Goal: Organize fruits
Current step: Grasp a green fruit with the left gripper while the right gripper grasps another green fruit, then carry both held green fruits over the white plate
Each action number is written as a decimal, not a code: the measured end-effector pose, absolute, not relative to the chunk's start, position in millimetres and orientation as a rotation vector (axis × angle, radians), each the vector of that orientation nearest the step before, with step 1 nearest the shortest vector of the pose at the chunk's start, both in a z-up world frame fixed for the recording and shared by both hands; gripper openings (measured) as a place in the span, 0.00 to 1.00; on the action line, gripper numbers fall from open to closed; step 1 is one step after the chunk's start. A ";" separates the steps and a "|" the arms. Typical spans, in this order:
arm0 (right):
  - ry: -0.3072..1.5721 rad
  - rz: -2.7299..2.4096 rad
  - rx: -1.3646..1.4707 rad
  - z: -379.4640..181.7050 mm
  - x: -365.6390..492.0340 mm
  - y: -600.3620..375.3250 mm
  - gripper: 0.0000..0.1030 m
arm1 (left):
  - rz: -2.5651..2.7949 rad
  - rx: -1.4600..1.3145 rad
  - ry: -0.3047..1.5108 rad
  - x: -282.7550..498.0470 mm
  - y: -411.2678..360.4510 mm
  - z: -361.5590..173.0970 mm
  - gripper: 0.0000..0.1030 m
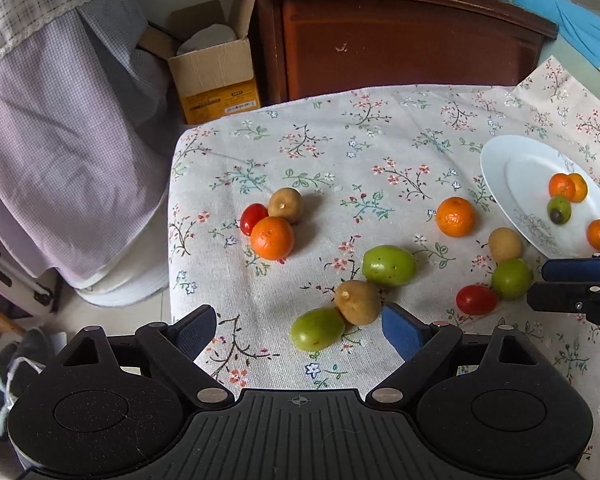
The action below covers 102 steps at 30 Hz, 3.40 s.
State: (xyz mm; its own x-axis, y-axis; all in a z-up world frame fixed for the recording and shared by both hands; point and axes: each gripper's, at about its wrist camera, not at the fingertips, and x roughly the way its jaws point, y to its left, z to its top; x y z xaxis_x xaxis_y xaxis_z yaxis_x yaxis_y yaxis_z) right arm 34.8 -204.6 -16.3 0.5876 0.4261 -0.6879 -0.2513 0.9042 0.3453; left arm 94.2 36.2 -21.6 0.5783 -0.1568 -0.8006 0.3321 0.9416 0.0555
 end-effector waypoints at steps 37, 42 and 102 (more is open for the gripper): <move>0.874 0.375 0.251 -28.2 43.8 -196.5 0.31 | -0.359 0.264 0.961 86.4 22.4 -26.8 0.25; 0.869 0.376 0.262 -25.2 42.5 -199.1 0.31 | -0.370 0.262 0.951 81.8 17.5 -16.5 0.25; 0.752 0.096 0.462 24.5 42.6 -302.2 0.31 | -0.563 0.116 0.823 94.6 -121.7 3.4 0.26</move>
State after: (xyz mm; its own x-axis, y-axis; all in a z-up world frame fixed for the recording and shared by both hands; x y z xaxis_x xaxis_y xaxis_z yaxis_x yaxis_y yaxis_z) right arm 42.6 -302.2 24.5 0.7308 0.2462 -0.6367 0.0792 0.8958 0.4374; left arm 94.6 -121.7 3.4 0.5435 -0.4290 -0.7215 0.5169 0.8483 -0.1150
